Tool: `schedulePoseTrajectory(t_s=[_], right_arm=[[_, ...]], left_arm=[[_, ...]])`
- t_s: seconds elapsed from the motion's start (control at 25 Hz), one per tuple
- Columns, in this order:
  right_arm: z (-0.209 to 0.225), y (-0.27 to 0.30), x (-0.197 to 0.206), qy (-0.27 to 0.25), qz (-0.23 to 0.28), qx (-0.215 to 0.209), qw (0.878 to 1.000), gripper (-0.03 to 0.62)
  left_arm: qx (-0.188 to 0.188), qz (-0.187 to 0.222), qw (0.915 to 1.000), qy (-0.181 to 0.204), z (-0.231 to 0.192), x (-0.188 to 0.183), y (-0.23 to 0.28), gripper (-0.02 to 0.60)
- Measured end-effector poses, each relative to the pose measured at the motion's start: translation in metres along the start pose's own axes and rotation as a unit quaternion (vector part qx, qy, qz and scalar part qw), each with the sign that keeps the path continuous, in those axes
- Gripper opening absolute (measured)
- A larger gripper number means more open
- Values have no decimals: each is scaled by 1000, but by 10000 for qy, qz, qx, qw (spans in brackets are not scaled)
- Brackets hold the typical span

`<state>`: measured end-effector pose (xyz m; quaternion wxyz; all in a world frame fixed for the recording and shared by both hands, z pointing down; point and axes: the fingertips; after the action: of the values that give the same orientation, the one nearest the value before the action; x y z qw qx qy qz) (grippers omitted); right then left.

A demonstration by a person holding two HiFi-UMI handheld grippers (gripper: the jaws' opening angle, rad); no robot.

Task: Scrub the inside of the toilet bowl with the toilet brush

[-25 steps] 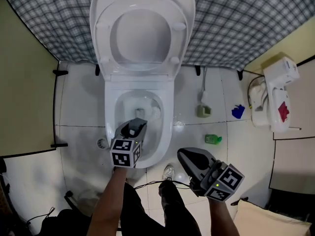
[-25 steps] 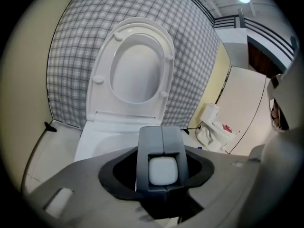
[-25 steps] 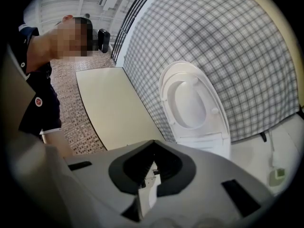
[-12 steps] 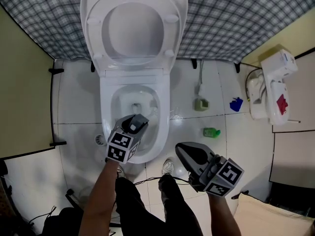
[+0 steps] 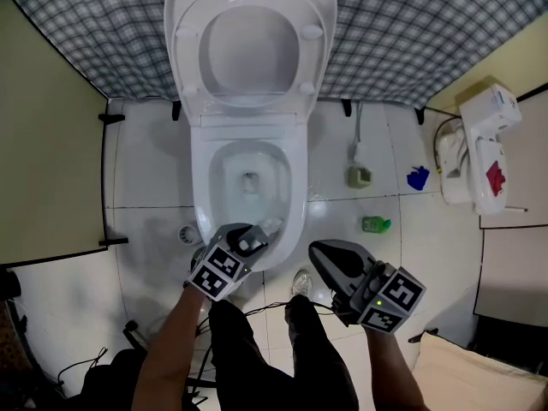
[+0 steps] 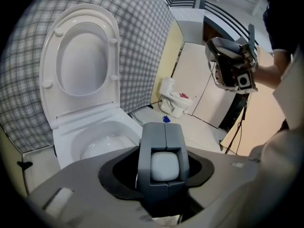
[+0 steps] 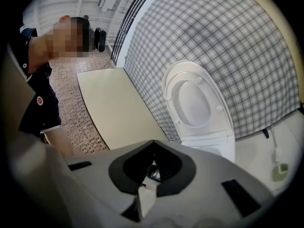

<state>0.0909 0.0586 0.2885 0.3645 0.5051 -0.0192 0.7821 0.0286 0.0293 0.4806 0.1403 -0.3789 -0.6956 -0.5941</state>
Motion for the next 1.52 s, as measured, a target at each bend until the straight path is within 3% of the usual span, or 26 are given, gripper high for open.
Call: schedulePoseTrajectory(t_s=[0.24, 0.36, 0.48, 0.56, 0.84, 1.04, 1.28, 1.36, 1.52], right_arm=[[-17, 15, 0, 43, 23, -180, 9998, 0], [-18, 24, -3, 1, 31, -264, 9996, 0], [-14, 25, -3, -5, -14, -283, 9996, 0], [-8, 22, -2, 6, -46, -247, 9997, 0], [19, 12, -1, 123, -10, -88, 9999, 0], [30, 8, 2, 233, 5, -41, 9997, 0], [39, 4, 0, 241, 37, 6, 9997, 0], [41, 3, 1, 242, 33, 15, 9997, 0], [45, -1, 6, 275, 3, 62, 9996, 0]], left_arm=[[211, -340, 9987, 325, 18, 21, -20, 219], [46, -244, 9997, -9, 8, 24, -24, 219], [-338, 90, 9972, -661, -19, 20, -24, 216], [-679, 307, 9937, -839, -41, 11, -25, 216], [-1706, 190, 9842, -434, -110, -27, -27, 216], [-2624, -123, 9649, -53, -148, -39, -30, 215], [-2935, -643, 9537, 112, -152, -28, -22, 213], [-3027, -547, 9515, -55, -155, -26, -22, 213], [-3377, 111, 9403, -413, -170, -41, -26, 213]])
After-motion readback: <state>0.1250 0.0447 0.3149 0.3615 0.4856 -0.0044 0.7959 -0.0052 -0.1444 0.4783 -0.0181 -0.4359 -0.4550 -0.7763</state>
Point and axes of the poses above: the fingertips, and each gripper's own axes: y forward along the fingers, z to its right, x out of its underside, and after that the axes turned 6 degrees about -z, right-handed
